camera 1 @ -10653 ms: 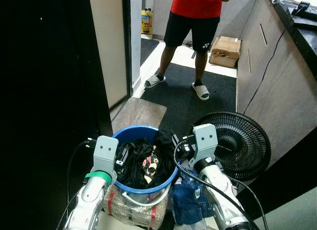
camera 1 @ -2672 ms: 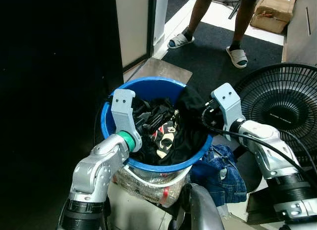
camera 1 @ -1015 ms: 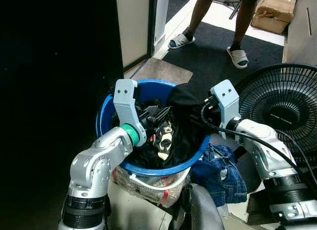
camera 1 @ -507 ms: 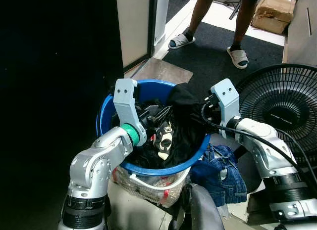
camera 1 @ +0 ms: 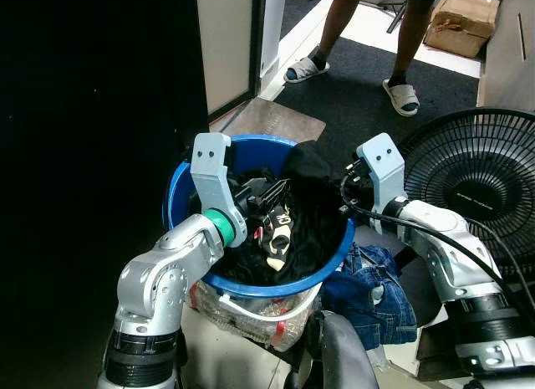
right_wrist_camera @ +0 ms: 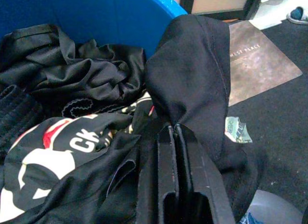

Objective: Clothes washing

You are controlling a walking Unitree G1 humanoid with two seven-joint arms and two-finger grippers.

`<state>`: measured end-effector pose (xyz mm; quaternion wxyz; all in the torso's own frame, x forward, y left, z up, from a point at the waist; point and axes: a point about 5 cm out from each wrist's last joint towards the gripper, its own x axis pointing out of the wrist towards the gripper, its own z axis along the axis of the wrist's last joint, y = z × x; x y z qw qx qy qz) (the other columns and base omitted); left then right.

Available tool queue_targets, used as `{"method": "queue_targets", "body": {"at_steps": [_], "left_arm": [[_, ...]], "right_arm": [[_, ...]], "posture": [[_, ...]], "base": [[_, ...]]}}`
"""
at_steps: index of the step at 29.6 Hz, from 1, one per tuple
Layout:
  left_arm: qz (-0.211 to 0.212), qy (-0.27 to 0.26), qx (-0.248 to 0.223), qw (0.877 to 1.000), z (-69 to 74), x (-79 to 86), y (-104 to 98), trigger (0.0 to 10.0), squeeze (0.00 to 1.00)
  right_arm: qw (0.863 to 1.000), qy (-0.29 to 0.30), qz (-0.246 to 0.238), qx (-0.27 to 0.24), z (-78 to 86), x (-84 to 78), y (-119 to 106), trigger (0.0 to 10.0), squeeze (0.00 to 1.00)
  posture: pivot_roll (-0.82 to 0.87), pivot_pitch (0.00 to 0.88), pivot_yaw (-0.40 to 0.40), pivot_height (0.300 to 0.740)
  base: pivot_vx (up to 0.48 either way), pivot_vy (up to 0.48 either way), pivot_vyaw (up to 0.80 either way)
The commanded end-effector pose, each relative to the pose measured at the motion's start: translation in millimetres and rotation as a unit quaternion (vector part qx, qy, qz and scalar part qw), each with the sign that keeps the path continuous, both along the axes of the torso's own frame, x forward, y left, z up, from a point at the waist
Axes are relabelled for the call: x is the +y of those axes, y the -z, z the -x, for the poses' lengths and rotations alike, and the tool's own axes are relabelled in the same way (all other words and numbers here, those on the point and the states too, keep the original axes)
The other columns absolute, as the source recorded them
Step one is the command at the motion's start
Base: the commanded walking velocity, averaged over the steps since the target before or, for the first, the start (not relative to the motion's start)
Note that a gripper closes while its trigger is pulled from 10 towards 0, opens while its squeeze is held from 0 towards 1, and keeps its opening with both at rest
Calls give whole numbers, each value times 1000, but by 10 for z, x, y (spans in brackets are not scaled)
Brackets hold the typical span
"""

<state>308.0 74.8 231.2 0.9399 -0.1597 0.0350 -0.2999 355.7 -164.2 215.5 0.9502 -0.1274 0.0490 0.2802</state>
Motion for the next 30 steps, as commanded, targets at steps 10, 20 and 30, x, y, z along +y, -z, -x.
{"method": "queue_targets", "body": {"at_steps": [10, 20, 30], "left_arm": [[-2, 2, 2, 1000, 19, -5, 3, 10000, 0], [-3, -2, 1, 1000, 8, 1, 3, 10000, 0], [-5, 11, -2, 1000, -41, -47, -6, 10000, 0]], "right_arm": [[999, 10, -39, -13, 37, -43, -26, 0, 0], [916, 101, -172, -348, 249, -110, -1149, 10000, 0], [821, 112, -160, -537, 548, -154, -2169, 10000, 0]], "posture": [[65, 237, -9, 561], [69, 218, -2, 561], [36, 198, 19, 561]], "base": [[0, 0, 0], [0, 0, 0], [0, 0, 0]]}}
